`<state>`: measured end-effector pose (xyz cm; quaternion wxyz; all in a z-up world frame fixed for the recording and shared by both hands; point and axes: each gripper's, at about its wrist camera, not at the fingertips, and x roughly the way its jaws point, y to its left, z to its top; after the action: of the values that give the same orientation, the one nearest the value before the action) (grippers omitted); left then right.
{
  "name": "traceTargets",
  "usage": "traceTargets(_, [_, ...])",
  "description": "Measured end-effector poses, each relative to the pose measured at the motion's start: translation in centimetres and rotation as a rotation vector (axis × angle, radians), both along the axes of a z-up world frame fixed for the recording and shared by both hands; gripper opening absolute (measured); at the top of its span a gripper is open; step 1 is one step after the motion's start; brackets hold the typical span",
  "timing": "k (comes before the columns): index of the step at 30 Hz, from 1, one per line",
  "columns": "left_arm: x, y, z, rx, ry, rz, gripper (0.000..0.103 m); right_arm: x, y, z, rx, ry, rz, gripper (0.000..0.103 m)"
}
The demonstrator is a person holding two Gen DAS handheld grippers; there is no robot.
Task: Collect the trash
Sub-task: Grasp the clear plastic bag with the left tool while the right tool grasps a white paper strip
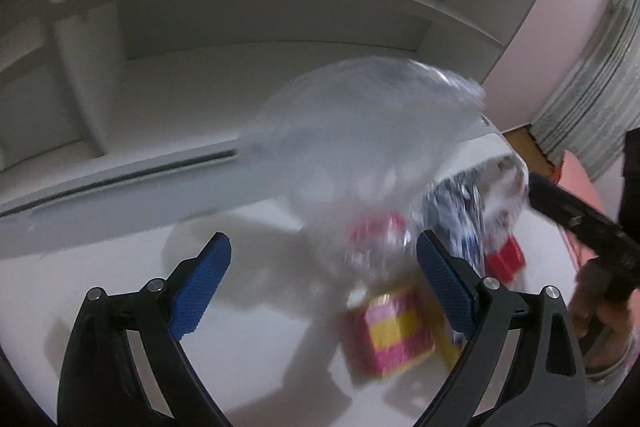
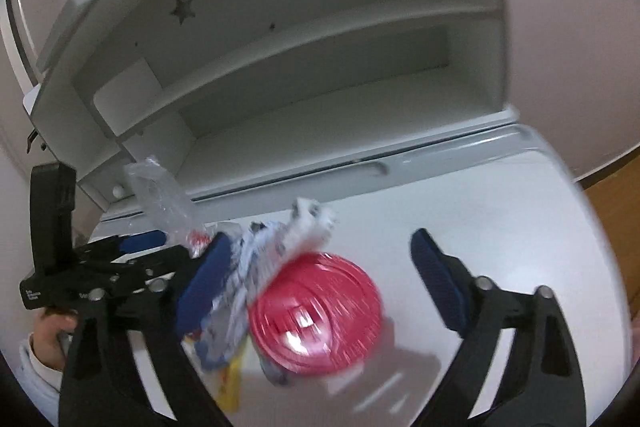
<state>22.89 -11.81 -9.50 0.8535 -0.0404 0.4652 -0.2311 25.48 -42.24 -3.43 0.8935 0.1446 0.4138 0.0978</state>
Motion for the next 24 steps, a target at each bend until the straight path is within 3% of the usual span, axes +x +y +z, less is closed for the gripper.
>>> traceTargets(1, [0.7,-0.3,-0.3,-0.014,0.012,-0.012,0.082,0.9,0.4,-0.6,0.012,0.02,0.017,0.073])
traceTargets(3, [1.8,-0.5,-0.8,-0.063,0.037,-0.037,0.045,1.8,0.5,-1.4,0.056,0.046,0.043,0.038])
traceTargets(6, [2.2,-0.8,-0.5,-0.11,0.009,-0.061,0.024,2.0,0.4,-1.8,0.094,0.038,0.049,0.024])
traceTargets(12, [0.0,0.1,2.0,-0.119,-0.09,-0.03,0.017,0.6,-0.2,0.3,0.094,-0.046,0.045,0.019])
traceTargets(17, [-3.3,2.2,5.1,-0.113,-0.181,0.03,0.016,-1.9,-0.6,3.0,0.086,-0.116,0.044,0.019])
traceTargets(24, [-7.6,3.8,8.6,-0.11,-0.245,0.089,0.016,-5.0,-0.7,6.6,0.082,-0.181,0.05,0.019])
